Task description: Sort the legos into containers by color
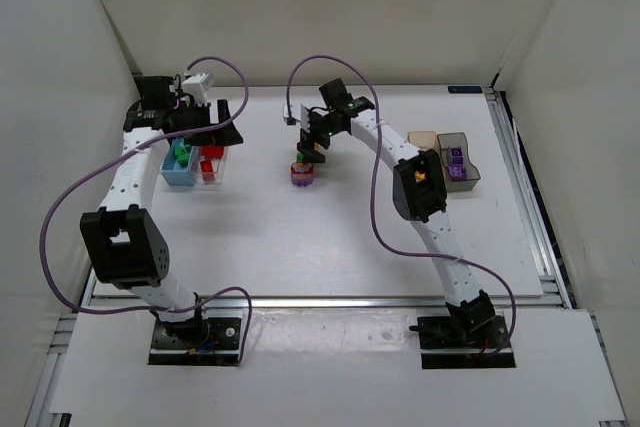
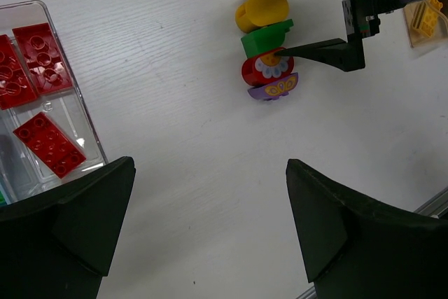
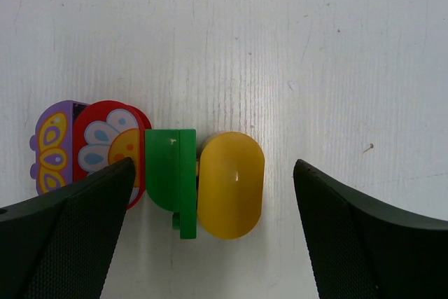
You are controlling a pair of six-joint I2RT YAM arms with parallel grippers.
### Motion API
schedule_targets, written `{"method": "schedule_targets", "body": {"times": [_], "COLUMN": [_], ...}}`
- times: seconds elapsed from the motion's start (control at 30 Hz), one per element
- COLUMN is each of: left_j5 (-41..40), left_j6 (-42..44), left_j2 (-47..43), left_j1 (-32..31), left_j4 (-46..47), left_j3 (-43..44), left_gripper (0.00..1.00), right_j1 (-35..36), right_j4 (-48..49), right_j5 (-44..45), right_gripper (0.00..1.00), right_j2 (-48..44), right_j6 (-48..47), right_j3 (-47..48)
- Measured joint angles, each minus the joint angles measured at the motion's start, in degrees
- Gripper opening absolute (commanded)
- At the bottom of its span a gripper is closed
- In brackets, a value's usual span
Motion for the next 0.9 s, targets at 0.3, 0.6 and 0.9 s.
{"method": "schedule_targets", "body": {"times": [0.3, 0.6, 0.9], "left_j5": [1.92, -5.84, -26.08], "left_j6": [0.44, -11.63, -20.15], "left_j2": [1.22, -0.70, 9.46], "left_j1": [-0.11, -12.02, -30.25], "left_j4": [-2.36, 4.13, 2.99], "left_j3": [2.10, -4.17, 1.49], "left_gripper": [0.93, 0.98, 0.99], "right_j1": [-0.52, -4.28, -11.91], "right_j4": [0.74, 4.59, 9.42], "right_j5": [-1.97, -0.96, 2.38], "right_gripper": [0.97, 0.99, 0.99], "right_j2": [-0.98, -11.10, -36.22], "right_j6": [2.51, 16.94, 27.80], "right_j3": [-2.58, -12.90, -24.00]}}
